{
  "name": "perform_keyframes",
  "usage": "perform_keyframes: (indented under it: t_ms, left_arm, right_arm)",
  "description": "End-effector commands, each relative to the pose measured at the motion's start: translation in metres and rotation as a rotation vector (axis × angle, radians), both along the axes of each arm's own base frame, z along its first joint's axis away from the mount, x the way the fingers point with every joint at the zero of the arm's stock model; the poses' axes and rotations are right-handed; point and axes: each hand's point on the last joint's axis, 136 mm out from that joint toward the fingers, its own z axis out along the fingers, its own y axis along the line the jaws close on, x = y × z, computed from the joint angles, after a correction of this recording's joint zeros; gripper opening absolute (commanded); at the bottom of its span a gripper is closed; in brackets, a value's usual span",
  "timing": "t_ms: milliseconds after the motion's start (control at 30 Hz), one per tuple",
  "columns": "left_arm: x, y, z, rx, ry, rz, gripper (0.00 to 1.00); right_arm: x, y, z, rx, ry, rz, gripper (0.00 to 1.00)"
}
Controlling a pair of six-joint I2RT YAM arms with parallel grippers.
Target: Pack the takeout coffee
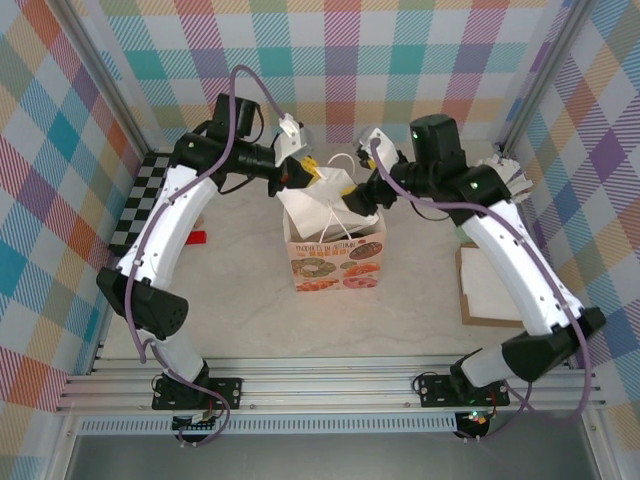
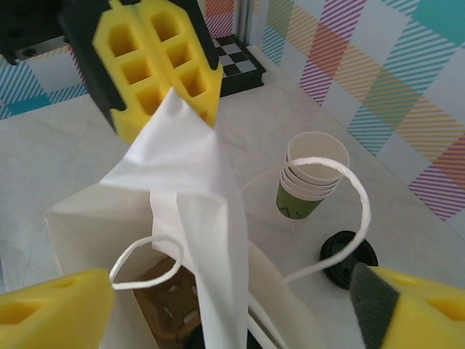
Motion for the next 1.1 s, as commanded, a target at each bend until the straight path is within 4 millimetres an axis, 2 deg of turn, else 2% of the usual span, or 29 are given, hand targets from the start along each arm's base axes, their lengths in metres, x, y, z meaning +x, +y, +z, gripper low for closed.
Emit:
perform_keyframes:
  t_ms: [0,133,200,300,333,400,467,500,533,600,667,767,833,900,967,1067]
  left_arm:
    - [-0.02,-0.001,0.021,-0.049,-0.04,-0.04,0.0]
    - [-0.024,0.0,0.03,-0.072,-0.053,-0.045,0.0]
    - [-0.028,0.0,0.037,-0.09,-0.056,-0.048,0.0]
    - [-0.031,0.002,0.037,-0.09,-0.044,-0.04,0.0]
    - [-0.03,0.003,0.035,-0.081,-0.037,-0.025,0.04]
    - [-0.026,0.006,0.032,-0.063,-0.015,0.027,0.15]
    - [-0.023,0.013,0.032,-0.055,-0.008,0.088,0.22]
    - [-0.02,0.015,0.031,-0.06,-0.003,0.116,0.29]
    - [-0.017,0.019,0.033,-0.07,-0.004,0.149,0.42]
    - [-0.006,0.027,0.039,-0.096,-0.023,0.259,0.6]
    - [0.003,0.036,0.046,-0.141,-0.027,0.361,0.72]
    - [0.013,0.047,0.054,-0.229,0.032,0.488,0.89]
    - [0.02,0.055,0.047,-0.243,0.096,0.587,0.95]
    - [0.035,0.074,0.034,-0.241,0.177,0.76,0.97]
    - [0.041,0.095,0.016,-0.228,0.282,0.931,0.95]
    - [0.033,0.117,-0.01,-0.189,0.411,1.093,0.87]
  right_arm:
    - [-0.004,0.017,-0.003,0.008,0.046,0.125,0.75]
    - [0.001,0.032,-0.005,0.017,0.033,0.212,0.6]
    - [0.001,0.035,-0.003,0.017,0.028,0.242,0.47]
    - [0.001,0.037,0.008,0.024,0.005,0.263,0.23]
    - [-0.002,0.037,0.012,0.029,0.007,0.27,0.15]
    - [-0.011,0.034,0.016,0.03,0.049,0.271,0.05]
    - [-0.021,0.027,0.007,0.006,0.126,0.256,0.02]
    - [-0.025,0.024,0.001,-0.007,0.16,0.243,0.02]
    - [-0.028,0.02,-0.007,-0.023,0.191,0.223,0.02]
    - [-0.032,0.015,-0.014,-0.03,0.231,0.194,0.02]
    - [-0.035,0.015,-0.016,-0.017,0.272,0.177,0.02]
    - [-0.028,0.016,-0.024,-0.018,0.321,0.134,0.02]
    - [-0.024,0.02,-0.028,-0.012,0.36,0.124,0.02]
    - [-0.022,0.022,-0.032,-0.019,0.404,0.119,0.02]
    - [-0.023,0.021,-0.035,-0.037,0.445,0.115,0.02]
    - [-0.023,0.02,-0.037,-0.052,0.502,0.079,0.01]
